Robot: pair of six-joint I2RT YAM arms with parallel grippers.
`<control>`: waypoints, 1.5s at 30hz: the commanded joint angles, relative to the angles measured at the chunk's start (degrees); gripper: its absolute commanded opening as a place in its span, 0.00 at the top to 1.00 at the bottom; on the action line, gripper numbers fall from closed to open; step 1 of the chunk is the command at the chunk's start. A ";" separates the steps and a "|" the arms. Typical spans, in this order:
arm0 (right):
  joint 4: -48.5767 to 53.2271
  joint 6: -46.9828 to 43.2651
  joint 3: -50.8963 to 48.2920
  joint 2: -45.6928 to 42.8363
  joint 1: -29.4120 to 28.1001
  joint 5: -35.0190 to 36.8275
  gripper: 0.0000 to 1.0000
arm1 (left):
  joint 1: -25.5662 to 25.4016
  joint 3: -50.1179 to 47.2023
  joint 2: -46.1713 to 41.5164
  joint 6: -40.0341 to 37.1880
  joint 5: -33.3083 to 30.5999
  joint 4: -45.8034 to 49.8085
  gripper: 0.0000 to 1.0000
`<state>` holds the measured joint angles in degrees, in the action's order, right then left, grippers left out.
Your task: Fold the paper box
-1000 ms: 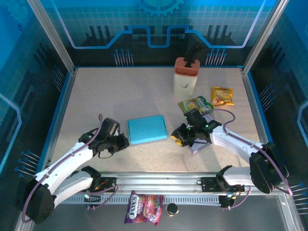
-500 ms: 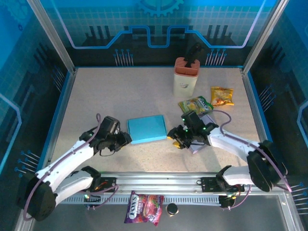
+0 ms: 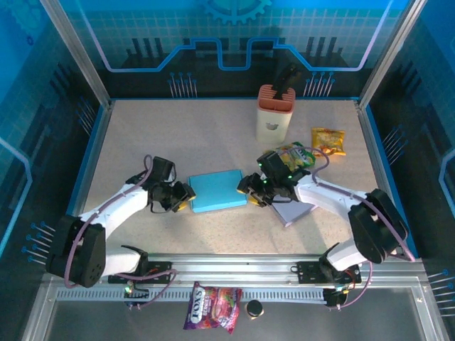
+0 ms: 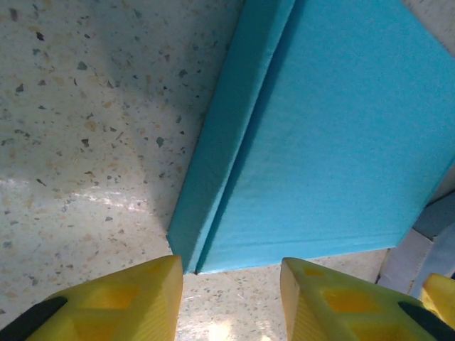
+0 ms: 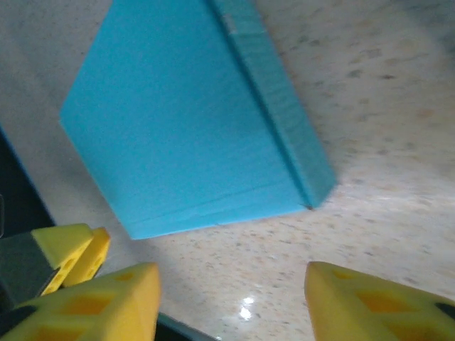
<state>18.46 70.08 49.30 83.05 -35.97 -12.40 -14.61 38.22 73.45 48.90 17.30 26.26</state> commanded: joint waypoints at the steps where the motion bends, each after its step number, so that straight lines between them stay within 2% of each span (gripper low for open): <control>1: 13.42 -13.04 4.73 -9.86 0.23 13.28 0.00 | 0.54 4.04 -2.51 -4.03 -2.14 0.93 0.56; 2: 15.33 -16.32 5.15 -12.73 0.60 16.56 0.00 | 0.76 4.79 -3.74 -4.82 -3.27 1.26 0.51; 3: 17.24 -19.73 5.24 -17.21 0.89 20.76 0.00 | 1.18 5.42 -5.31 -5.86 -4.14 1.14 0.05; 4: 18.76 -22.55 5.13 -20.91 1.21 24.23 0.00 | 1.84 6.00 -6.57 -6.61 -4.55 0.89 0.01; 7: 24.50 -29.40 5.62 -32.25 3.72 36.90 0.00 | 4.01 7.50 -10.72 -9.25 -8.11 0.61 0.01; 9: 30.69 -28.49 6.14 -37.35 6.50 50.73 0.00 | 5.27 8.18 -13.62 -10.67 -12.54 0.97 0.01; 10: 31.25 -29.70 5.07 -39.02 8.18 54.61 0.00 | 5.61 8.02 -14.93 -10.99 -15.18 0.98 0.01; 11: 28.34 -35.15 2.30 -41.30 10.41 56.38 0.00 | 5.96 7.73 -16.27 -11.11 -18.31 0.92 0.01; 13: 18.32 -46.36 -5.42 -46.15 14.83 54.50 0.00 | 6.26 7.25 -18.06 -10.64 -26.38 1.45 0.01; 16: 6.41 -53.42 -15.12 -49.19 20.45 50.21 0.00 | 6.35 6.32 -19.21 -9.98 -38.63 2.95 0.01; 17: 3.21 -54.12 -17.41 -48.69 22.58 48.07 0.00 | 6.60 5.69 -19.22 -10.88 -41.40 2.52 0.01; 20: -10.05 -57.77 -24.09 -45.09 26.03 42.88 0.00 | 7.45 3.71 -19.15 -18.59 -43.91 -1.63 0.01; 24: -28.55 -62.76 -30.62 -37.23 28.22 38.07 0.00 | 8.13 -0.82 -19.20 -29.52 -44.47 -10.16 0.01; 29: -42.95 -63.75 -34.07 -27.45 30.10 32.25 0.00 | 9.54 -4.51 -18.63 -34.94 -42.26 -15.08 0.01; 35: -59.22 -64.37 -35.62 -17.52 31.11 28.36 0.00 | 11.16 -6.48 -17.08 -37.05 -40.34 -17.75 0.01; 40: -67.41 -64.31 -34.29 -10.36 32.23 25.32 0.00 | 12.56 -7.01 -14.84 -37.17 -38.55 -20.10 0.01; 43: -67.63 -66.15 -32.78 -8.34 32.32 24.04 0.00 | 13.01 -7.51 -13.64 -37.19 -37.96 -21.51 0.01; 45: -72.29 -66.67 -34.00 -6.28 32.75 23.60 0.00 | 13.20 -8.04 -13.28 -37.45 -37.37 -22.68 0.01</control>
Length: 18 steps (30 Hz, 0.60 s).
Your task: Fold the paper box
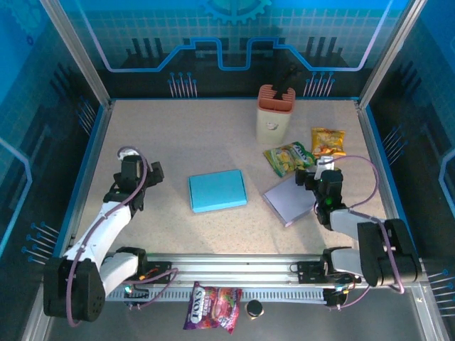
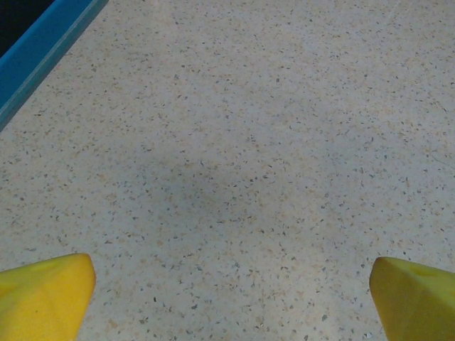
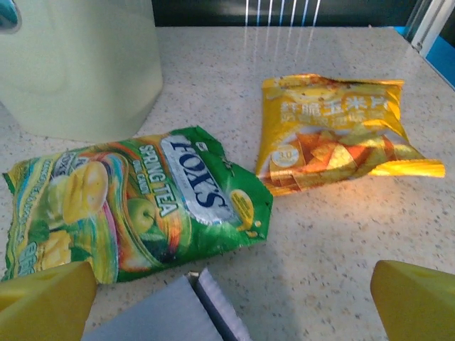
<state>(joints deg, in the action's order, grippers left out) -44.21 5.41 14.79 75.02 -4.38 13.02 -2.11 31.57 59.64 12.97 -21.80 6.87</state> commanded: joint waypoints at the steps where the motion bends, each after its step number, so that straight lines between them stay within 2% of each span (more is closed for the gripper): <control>1: -12.75 -2.03 -0.36 3.39 1.54 -2.42 0.00 | 0.79 -1.72 0.72 -1.75 1.97 -4.02 0.01; 5: -32.14 -2.39 -3.41 15.71 1.80 -2.41 0.00 | 1.29 -3.47 0.82 -2.97 2.92 -6.84 0.01; 8: -23.09 -0.10 -1.78 12.23 2.05 0.54 0.00 | 1.74 -4.55 0.27 -3.22 3.59 -7.85 0.01; 10: -22.69 -1.11 -0.19 13.40 1.55 1.31 0.00 | 2.01 -5.85 -0.09 -2.96 3.96 -9.98 0.01; 12: -14.02 -1.66 3.45 12.48 0.64 1.78 0.00 | 2.11 -8.12 0.03 -2.78 4.78 -14.52 0.01; 14: -10.49 -3.45 6.26 13.43 -0.54 2.24 0.00 | 2.40 -10.03 0.87 -2.76 5.66 -19.46 0.01; 18: -9.79 -3.82 6.53 13.34 -1.16 3.09 0.00 | 4.40 -9.73 5.71 -3.48 10.66 -22.78 0.01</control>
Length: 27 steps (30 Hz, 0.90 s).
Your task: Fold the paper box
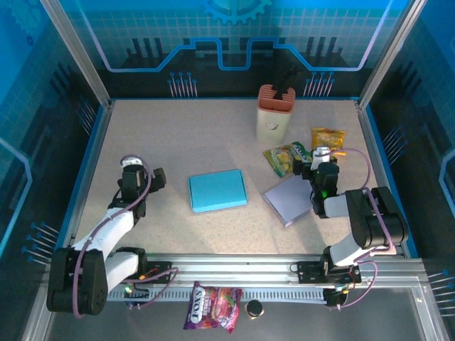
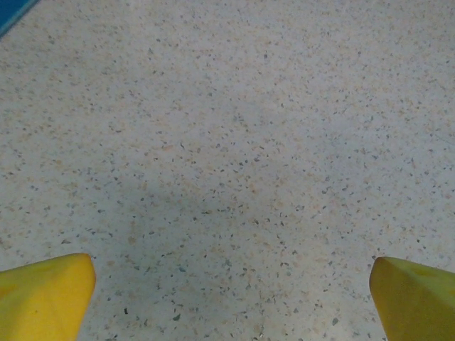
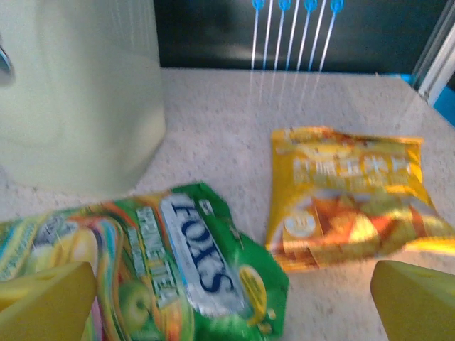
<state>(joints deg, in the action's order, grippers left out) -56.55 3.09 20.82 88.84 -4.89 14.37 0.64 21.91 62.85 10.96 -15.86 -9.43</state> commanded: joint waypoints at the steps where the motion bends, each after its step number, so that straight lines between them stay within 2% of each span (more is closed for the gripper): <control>1: 1.86 -1.81 0.37 -0.25 -0.79 1.88 0.00 | 2.21 0.71 3.57 -1.49 6.14 -5.92 0.01; 4: 2.13 -2.01 0.59 -0.28 -1.16 2.33 0.00 | 2.87 1.73 6.41 -0.93 8.60 -8.41 0.01; 9: 2.09 -2.01 0.54 -0.24 -1.18 2.37 0.00 | 3.05 1.44 11.27 0.82 10.38 -19.08 0.01; 14: 2.08 -1.99 0.50 -0.24 -1.26 2.43 0.00 | 2.96 0.35 14.17 -0.71 11.78 -27.94 0.01; 18: 2.17 -1.98 0.56 -0.24 -1.26 2.44 0.00 | 1.77 -0.32 13.32 -10.05 9.53 -29.00 0.01; 20: 2.10 -2.02 0.53 -0.24 -1.20 2.56 0.00 | 2.22 -1.26 13.09 -9.99 8.71 -30.80 0.01; 27: 2.03 -2.06 0.54 -0.29 -1.27 2.60 0.00 | 2.26 -0.30 14.31 -10.19 13.09 -30.86 0.01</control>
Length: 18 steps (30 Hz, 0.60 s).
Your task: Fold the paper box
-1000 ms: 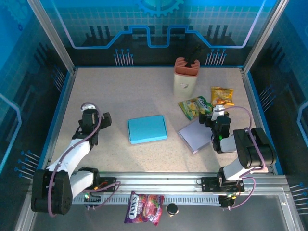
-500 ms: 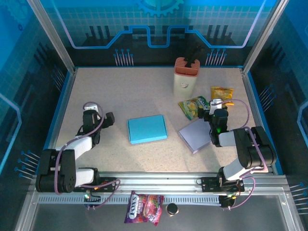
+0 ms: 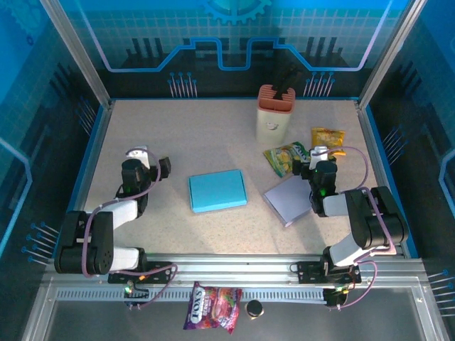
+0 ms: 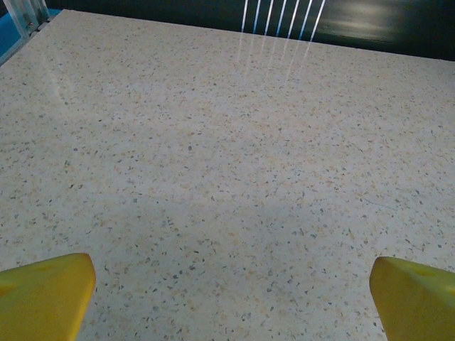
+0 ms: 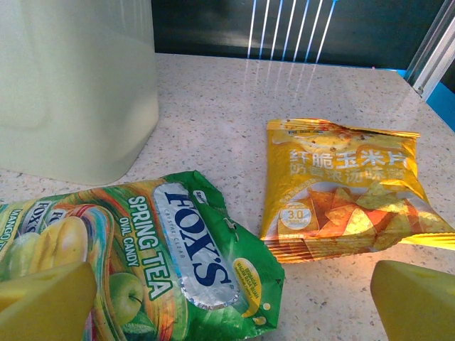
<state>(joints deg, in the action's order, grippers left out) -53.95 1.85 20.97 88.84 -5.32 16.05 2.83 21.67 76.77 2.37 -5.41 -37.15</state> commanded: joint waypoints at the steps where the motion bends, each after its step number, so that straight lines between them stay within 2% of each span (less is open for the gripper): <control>1: -0.59 -0.83 0.39 -0.24 -0.83 0.91 0.00 | 0.12 -0.19 1.05 -0.82 3.44 -4.60 0.01; 3: -0.48 -0.82 0.39 -0.20 -0.85 0.93 0.00 | -0.01 -0.49 4.46 0.34 4.94 -10.47 0.01; 7: -0.45 -0.80 0.39 -0.24 -0.86 0.95 0.00 | -0.10 -0.09 8.83 0.79 3.76 -13.20 0.01; 10: -0.48 -0.81 0.39 -0.20 -0.87 0.99 0.00 | -0.11 -3.50 13.00 1.08 2.95 -23.99 0.01; 12: -0.51 -0.86 0.39 -0.24 -0.86 0.92 0.00 | -0.10 -1.76 11.91 1.19 3.13 -18.82 0.01; 18: -0.24 -0.67 0.48 -0.24 -0.79 0.58 0.00 | -0.45 -1.15 12.08 0.80 2.49 -17.80 0.01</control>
<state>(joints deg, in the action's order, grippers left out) -53.93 1.85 20.97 88.84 -5.32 16.03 2.76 19.77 88.84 3.03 -3.14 -52.58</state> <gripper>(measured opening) 0.996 0.992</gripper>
